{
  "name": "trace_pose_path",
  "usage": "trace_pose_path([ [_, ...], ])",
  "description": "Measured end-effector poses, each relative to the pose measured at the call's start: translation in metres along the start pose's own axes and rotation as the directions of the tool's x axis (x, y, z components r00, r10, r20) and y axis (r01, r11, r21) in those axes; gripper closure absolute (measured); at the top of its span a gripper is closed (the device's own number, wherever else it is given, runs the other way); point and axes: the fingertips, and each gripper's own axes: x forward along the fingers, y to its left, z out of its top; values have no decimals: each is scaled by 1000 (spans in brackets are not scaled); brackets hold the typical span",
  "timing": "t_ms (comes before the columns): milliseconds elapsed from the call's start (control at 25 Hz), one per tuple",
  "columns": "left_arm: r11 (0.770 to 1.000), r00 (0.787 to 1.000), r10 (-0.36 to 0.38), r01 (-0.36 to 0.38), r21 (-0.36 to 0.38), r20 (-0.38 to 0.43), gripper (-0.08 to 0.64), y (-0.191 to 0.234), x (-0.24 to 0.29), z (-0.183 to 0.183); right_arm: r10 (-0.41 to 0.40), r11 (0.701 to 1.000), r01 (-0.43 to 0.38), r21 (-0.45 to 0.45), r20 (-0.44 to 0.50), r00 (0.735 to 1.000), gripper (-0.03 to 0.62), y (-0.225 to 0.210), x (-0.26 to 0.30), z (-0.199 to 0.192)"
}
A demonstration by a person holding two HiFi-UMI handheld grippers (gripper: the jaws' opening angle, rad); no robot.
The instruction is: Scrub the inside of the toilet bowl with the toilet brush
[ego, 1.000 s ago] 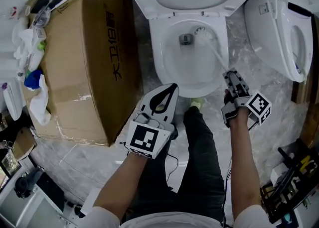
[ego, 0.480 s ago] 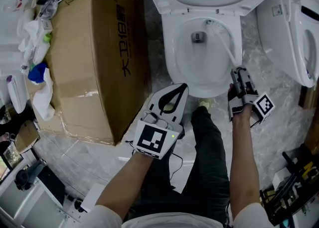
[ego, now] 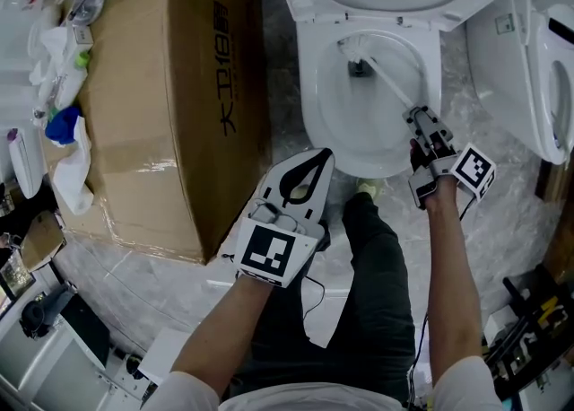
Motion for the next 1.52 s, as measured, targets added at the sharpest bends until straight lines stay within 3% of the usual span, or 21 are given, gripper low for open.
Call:
trace_pose_path([
  [200, 1000, 1000, 8, -8, -3, 5, 554, 2, -1, -4, 15, 994, -23, -102, -77, 997, 430, 10, 7, -11],
  [320, 1000, 1000, 14, -14, -7, 3, 555, 2, -5, -7, -21, 984, -1, -178, -121, 992, 430, 13, 5, -19],
  [560, 1000, 1000, 18, -18, -15, -6, 554, -5, -15, -8, -97, 930, 1, -369, -241, 966, 430, 25, -4, -51],
  [800, 999, 1000, 12, -13, -31, -7, 554, -19, -22, -3, -162, 901, 41, -433, -247, 955, 430, 33, -34, -54],
  [880, 999, 1000, 12, -13, -36, -11, 554, -23, -23, -4, -237, 850, 85, -520, -234, 943, 430, 29, -50, -53],
  [1000, 999, 1000, 4, -5, -44, -7, 554, -28, -22, -3, -361, 736, 134, -663, -217, 907, 430, 14, -70, -60],
  [1080, 999, 1000, -2, 2, -48, -7, 554, -31, -20, -6, -407, 681, 148, -718, -202, 891, 430, 4, -73, -66],
  [1320, 999, 1000, -8, 7, -41, -22, 555, -25, -15, -22, -462, 575, 136, -806, -183, 868, 430, -17, -52, -91],
  [1520, 999, 999, 1, -3, -41, -40, 554, -15, -8, -38, -456, 505, 108, -856, -159, 876, 430, -15, -26, -96],
])
